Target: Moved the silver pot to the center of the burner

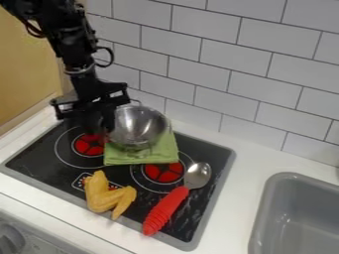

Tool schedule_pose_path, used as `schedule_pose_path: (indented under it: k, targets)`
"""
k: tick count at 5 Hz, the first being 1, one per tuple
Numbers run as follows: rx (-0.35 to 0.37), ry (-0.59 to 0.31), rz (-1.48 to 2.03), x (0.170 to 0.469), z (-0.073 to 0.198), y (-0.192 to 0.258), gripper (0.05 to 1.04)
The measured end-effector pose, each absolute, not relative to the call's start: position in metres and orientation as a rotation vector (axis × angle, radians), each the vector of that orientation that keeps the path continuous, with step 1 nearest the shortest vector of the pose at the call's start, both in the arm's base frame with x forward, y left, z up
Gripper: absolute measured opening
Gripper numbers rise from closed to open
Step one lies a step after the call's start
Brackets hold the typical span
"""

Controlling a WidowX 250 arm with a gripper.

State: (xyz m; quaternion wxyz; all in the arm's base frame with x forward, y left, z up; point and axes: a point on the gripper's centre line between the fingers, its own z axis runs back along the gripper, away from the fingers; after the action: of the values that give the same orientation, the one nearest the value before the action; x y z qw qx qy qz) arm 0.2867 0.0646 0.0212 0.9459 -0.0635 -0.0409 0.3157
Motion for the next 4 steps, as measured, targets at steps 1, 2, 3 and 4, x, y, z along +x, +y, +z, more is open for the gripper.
schedule_pose_path:
  k: [1, 2, 3, 4]
  targets:
    - [0.004, -0.093, 0.666, 0.289, 0.043, 0.068, 0.821]
    - [0.141, -0.093, 0.678, 0.288, 0.070, 0.072, 1.014]
    - [0.250, -0.068, 0.540, 0.288, 0.085, 0.049, 1.009]
    - [0.235, -0.105, 0.361, 0.291, 0.098, 0.023, 1.000]
